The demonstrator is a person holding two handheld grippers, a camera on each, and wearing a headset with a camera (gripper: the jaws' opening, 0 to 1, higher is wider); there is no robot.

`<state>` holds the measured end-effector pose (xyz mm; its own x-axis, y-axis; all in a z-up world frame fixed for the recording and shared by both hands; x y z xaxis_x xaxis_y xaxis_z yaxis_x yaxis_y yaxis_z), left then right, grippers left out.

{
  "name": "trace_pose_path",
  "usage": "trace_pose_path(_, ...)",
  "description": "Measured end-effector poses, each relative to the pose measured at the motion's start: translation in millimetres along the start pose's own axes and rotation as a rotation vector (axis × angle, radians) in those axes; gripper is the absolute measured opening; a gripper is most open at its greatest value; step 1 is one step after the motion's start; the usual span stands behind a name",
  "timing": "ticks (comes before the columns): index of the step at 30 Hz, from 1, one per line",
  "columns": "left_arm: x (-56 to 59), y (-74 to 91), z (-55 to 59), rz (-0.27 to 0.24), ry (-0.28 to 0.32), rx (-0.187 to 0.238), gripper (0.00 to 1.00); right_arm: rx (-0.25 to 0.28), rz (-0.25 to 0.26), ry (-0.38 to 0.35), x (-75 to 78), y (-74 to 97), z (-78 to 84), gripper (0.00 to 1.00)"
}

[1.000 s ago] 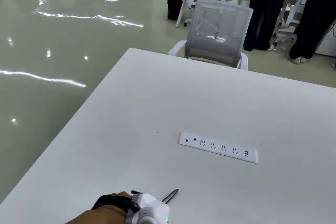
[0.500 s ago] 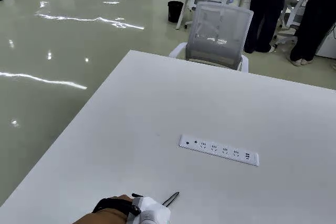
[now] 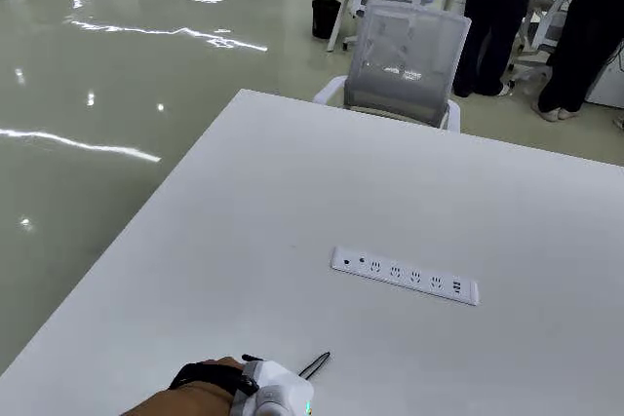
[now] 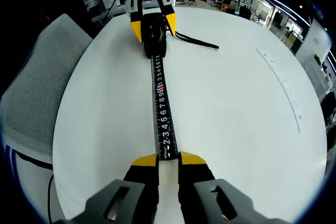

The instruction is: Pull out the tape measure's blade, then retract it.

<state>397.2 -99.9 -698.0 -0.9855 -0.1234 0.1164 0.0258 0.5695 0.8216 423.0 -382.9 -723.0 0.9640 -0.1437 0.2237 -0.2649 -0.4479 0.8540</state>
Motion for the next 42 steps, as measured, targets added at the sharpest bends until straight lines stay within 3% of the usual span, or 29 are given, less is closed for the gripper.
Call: trace_pose_path(42,-1.2,0.9,2.2,-0.004,0.005,0.014,0.33,-0.026,0.012,0.000,4.4,7.6,14.0,0.11)
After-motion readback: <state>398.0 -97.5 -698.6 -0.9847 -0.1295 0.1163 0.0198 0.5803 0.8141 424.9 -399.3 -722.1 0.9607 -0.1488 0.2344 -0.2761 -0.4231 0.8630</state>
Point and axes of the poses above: the centre of the closed fingertips' face, and the gripper's own axes: y roughly backward along the fingers, x roughly to its right, z roughly out of its underside, the point moved 9 cm from there along y, roughly backward along the fingers, and after that the axes turned 15 degrees about z, right-handed, at the moved point
